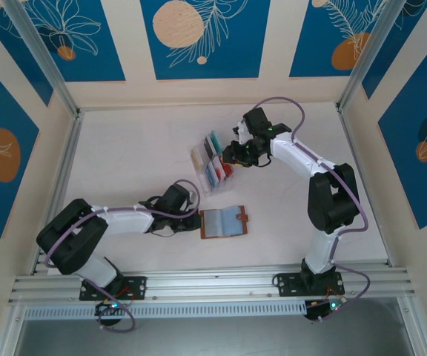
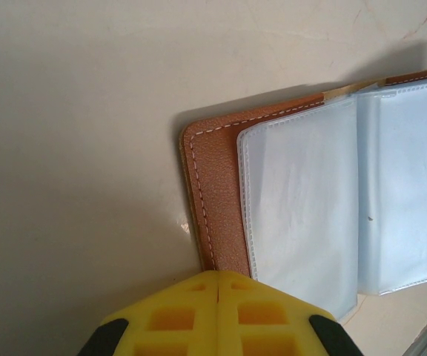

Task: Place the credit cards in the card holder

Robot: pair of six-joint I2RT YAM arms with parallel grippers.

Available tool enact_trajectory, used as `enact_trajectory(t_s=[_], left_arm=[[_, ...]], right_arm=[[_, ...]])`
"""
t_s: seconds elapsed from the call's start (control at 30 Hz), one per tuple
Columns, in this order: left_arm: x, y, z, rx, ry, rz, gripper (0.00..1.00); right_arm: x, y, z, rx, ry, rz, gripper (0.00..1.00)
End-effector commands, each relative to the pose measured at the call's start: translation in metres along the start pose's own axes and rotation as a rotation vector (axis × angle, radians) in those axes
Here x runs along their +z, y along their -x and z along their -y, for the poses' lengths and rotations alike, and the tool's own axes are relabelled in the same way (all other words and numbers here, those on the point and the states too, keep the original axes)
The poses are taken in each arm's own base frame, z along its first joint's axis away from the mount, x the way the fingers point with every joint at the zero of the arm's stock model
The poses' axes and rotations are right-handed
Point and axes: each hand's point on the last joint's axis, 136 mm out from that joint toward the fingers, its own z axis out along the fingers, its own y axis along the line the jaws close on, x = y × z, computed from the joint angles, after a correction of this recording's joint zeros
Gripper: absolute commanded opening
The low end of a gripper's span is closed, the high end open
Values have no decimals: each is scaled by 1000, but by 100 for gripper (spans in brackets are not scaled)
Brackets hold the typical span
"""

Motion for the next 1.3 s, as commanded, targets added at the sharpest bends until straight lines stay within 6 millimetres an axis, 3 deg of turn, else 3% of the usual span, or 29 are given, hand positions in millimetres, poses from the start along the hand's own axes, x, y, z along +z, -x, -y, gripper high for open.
enact_trajectory(t_s=[0.0, 0.8, 1.0, 1.27], left_arm=[[0, -12, -8, -19, 19, -32, 0], [0, -13, -10, -26, 18, -26, 0], [0, -14, -11, -31, 20, -27, 0], [1, -14, -13, -36, 21, -27, 0]], right_arm=[[-6, 3, -21, -25, 78, -2, 37], [26, -3, -15, -49, 2, -87, 38], [15, 1, -29, -42, 88, -69, 38], [0, 6, -28, -33, 107, -39, 37]])
